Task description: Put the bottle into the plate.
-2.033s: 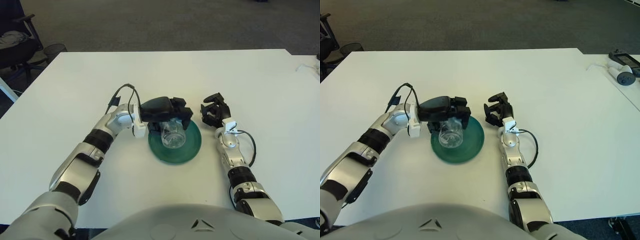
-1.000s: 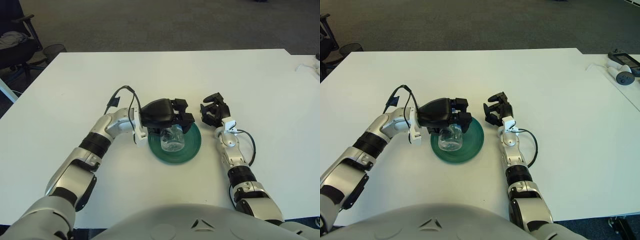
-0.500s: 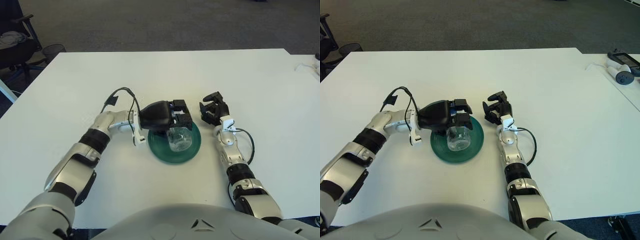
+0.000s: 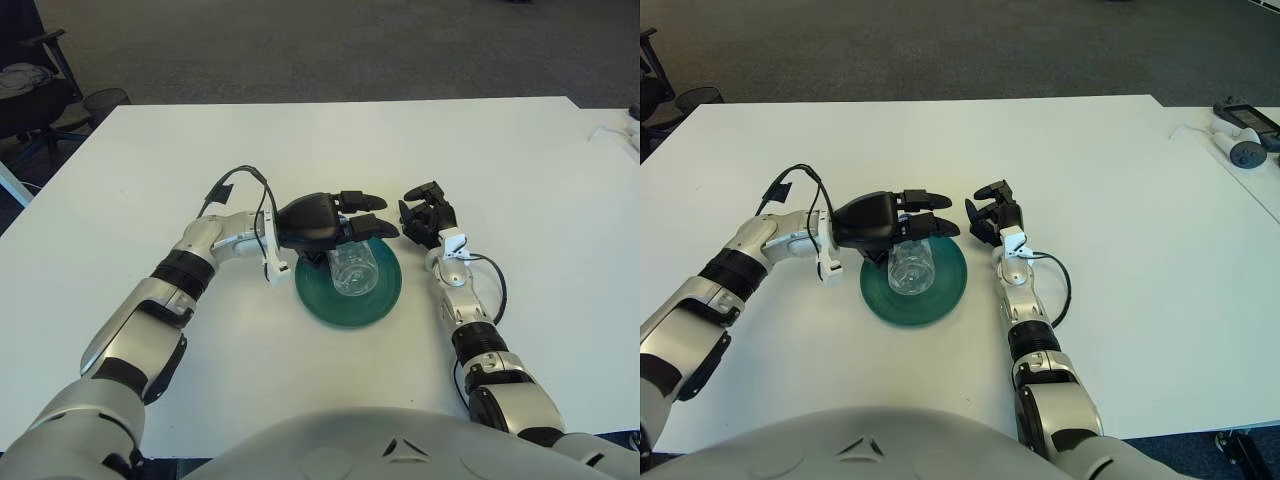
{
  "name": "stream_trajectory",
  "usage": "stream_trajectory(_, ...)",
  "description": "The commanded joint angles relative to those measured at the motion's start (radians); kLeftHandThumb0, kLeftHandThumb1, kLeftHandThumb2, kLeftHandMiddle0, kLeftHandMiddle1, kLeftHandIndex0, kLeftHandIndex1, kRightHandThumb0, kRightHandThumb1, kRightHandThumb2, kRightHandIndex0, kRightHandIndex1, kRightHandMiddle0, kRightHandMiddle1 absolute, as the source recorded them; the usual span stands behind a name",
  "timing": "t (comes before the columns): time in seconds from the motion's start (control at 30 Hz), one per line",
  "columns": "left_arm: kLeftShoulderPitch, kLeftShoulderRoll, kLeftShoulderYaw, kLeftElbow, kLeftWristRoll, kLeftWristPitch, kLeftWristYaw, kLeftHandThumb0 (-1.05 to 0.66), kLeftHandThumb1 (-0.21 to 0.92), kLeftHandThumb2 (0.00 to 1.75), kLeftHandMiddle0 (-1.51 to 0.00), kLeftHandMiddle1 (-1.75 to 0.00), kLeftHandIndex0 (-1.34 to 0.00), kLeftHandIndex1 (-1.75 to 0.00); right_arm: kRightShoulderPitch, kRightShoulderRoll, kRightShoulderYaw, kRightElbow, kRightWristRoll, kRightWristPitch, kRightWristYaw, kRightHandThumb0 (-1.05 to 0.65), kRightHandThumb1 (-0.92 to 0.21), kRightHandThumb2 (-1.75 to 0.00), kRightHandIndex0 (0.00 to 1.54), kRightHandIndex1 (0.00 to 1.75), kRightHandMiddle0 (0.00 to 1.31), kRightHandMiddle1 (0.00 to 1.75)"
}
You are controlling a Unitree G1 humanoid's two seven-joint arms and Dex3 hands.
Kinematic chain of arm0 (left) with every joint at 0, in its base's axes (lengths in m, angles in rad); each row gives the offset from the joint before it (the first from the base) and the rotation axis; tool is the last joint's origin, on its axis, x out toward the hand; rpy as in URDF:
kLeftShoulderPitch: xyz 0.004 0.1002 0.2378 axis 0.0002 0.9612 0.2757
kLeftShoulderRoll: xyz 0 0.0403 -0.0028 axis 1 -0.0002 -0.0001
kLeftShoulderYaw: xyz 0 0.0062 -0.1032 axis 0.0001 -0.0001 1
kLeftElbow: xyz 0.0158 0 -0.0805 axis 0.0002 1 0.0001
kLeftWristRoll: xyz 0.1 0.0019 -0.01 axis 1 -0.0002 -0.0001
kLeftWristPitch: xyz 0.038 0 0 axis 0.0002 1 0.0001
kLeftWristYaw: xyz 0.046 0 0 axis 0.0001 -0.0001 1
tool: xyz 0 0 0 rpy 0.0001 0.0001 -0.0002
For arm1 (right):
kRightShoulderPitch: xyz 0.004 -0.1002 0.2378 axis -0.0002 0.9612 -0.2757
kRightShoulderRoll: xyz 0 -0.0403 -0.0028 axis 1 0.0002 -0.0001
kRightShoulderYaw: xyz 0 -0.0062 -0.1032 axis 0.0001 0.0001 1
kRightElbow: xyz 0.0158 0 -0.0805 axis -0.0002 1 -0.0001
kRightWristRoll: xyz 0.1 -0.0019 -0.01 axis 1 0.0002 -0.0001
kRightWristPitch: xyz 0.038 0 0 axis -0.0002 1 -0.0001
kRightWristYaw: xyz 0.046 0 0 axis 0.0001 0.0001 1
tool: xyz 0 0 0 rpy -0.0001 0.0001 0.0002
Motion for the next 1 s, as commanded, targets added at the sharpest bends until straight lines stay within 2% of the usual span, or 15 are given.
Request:
stream_trajectory(0.0,0.002,0.000,-0.001,0.016,-0.026,0.017,0.016,-0.86,0.92,0.92,-0.28,-0.03,0.00,-0.60,0.103,0.007,-0.012,0.139,0.015,0.150,0.012,-0.01,-0.83,-0.57,0.28,1.60,0.28,1.61)
stream_trajectory(0.13,-0.008,-0.001,0.001,0.030,-0.040,0.016,0.027,-0.85,0.92,0.92,-0.31,-0.04,0.00,-0.64,0.123,0.010,-0.003,0.096,0.010,0.155,0.014,-0.01,-0.85,-0.56,0.26,1.61,0.26,1.63)
stream_trajectory(0.5,-0.019,0.004,0.012,0.051,-0.112,-0.009,0.016,-0.81,0.92,0.83,-0.36,-0.04,0.00,-0.75,0.128,0.012,0.008,0.089,-0.009,0.147,-0.005,-0.01,-0.85,-0.56,0.26,1.61,0.26,1.62)
stream_trajectory(0.53,-0.021,0.006,0.012,0.051,-0.117,-0.010,0.013,-0.81,0.92,0.83,-0.36,-0.04,0.00,-0.76,0.128,0.012,0.009,0.090,-0.009,0.146,-0.003,-0.01,-0.85,-0.55,0.28,1.54,0.27,1.67)
stream_trajectory(0.7,-0.029,0.018,0.013,0.044,-0.159,-0.014,-0.020,-0.80,0.92,0.80,-0.38,-0.04,0.00,-0.78,0.133,0.010,0.004,0.083,0.019,0.135,0.043,-0.01,-0.84,-0.54,0.33,1.42,0.29,1.72)
stream_trajectory(0.97,-0.027,0.025,0.025,0.021,-0.186,-0.007,-0.043,-0.79,0.92,0.79,-0.44,-0.06,0.00,-0.83,0.140,0.010,-0.004,0.081,0.036,0.114,0.064,-0.01,-0.77,-0.62,0.41,1.40,0.32,1.69)
